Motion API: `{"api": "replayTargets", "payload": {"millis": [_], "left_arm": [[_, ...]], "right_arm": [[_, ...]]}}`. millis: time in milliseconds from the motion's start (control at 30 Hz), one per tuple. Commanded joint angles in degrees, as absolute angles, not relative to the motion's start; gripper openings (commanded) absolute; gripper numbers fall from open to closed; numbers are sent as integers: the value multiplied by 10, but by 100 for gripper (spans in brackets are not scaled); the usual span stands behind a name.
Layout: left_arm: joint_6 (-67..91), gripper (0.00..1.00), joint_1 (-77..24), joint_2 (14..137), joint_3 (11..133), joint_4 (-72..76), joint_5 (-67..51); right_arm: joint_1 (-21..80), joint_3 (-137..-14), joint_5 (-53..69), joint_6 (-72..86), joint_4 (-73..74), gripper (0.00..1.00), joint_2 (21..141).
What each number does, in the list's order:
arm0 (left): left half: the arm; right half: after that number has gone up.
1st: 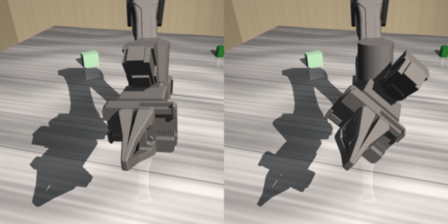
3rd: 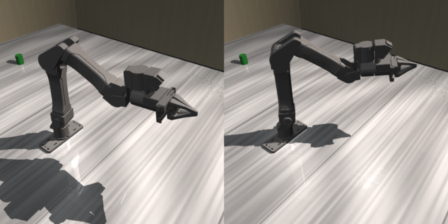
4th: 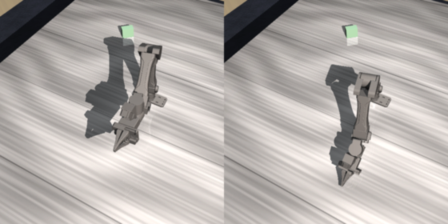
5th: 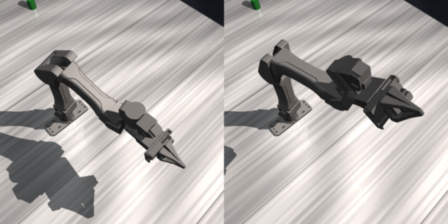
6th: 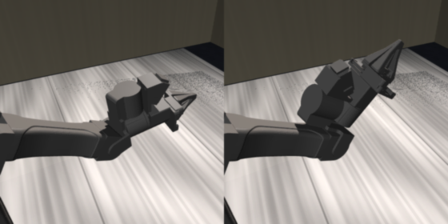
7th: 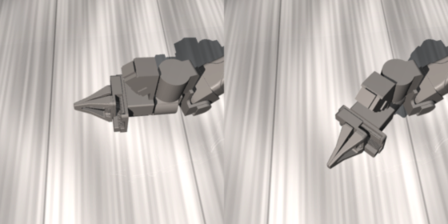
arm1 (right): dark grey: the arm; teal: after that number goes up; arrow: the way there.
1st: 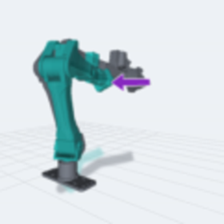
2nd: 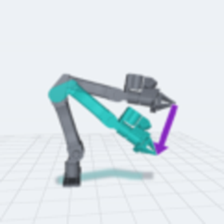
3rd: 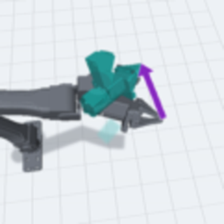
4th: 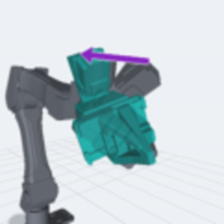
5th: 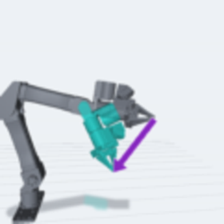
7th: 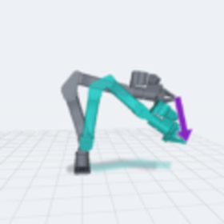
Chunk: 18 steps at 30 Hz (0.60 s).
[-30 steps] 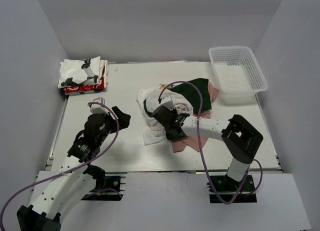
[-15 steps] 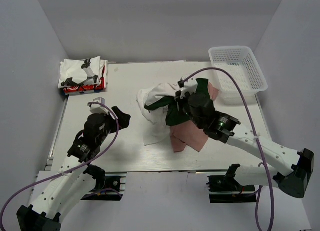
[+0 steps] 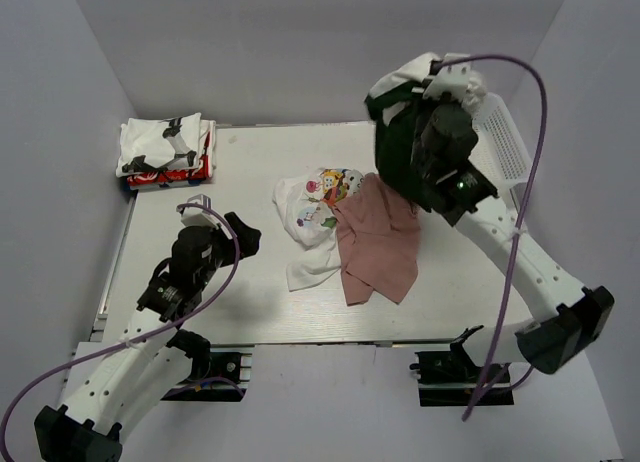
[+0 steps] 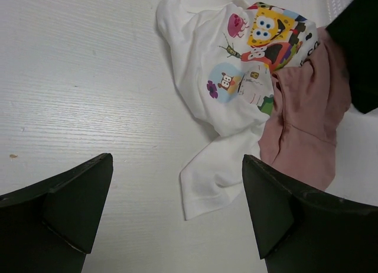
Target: Fold and stack the t-shirts
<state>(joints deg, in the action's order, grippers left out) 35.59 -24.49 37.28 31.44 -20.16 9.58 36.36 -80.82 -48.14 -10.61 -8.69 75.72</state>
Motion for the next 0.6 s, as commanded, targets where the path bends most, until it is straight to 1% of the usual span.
{"api": "replayTargets", "payload": {"millis": [0,33,67,133,167,233,267,333,400,433,500,533,567], "left_arm": [[357,100,-246,380,328,-214,112],[357,100,-246,386,328,-219,118],[357,100,-246,386,328,-219,118],[357,100,-246,386,328,-219,118],[357,100,-246,386,328,-219,118],[357,100,-246,386,328,-219,118],[357,100,-246,386,328,-219,123],[362,100,-246,386,328,-219,128],[362,100,-246,391,328,-219,128],[362,100,-246,391,328,-219,134],[362,100,-246,397,328,-219,134],[362,100,-246,403,328,-224,134],[362,100,-246,403,328,-224,134]], "right_arm": [[291,-941,-512,-197,-213,0,807],[269,-961,-514,-219,-220,0,853],[259,-1006,-514,-220,-220,0,853],[229,-1095,-513,-259,-250,0,901],[211,-1118,-516,-276,-253,0,950],[188,-1206,-497,-293,-250,0,979],[175,-1223,-495,-296,-241,0,1015],[151,-1255,-477,-289,-219,0,1031],[134,-1233,-468,-281,-212,0,1044],[121,-1212,-463,-233,-182,0,1043],[96,-1171,-432,-194,-153,0,1042],[73,-1143,-413,-126,-104,0,1049],[64,-1114,-391,-105,-91,0,1052]]}}
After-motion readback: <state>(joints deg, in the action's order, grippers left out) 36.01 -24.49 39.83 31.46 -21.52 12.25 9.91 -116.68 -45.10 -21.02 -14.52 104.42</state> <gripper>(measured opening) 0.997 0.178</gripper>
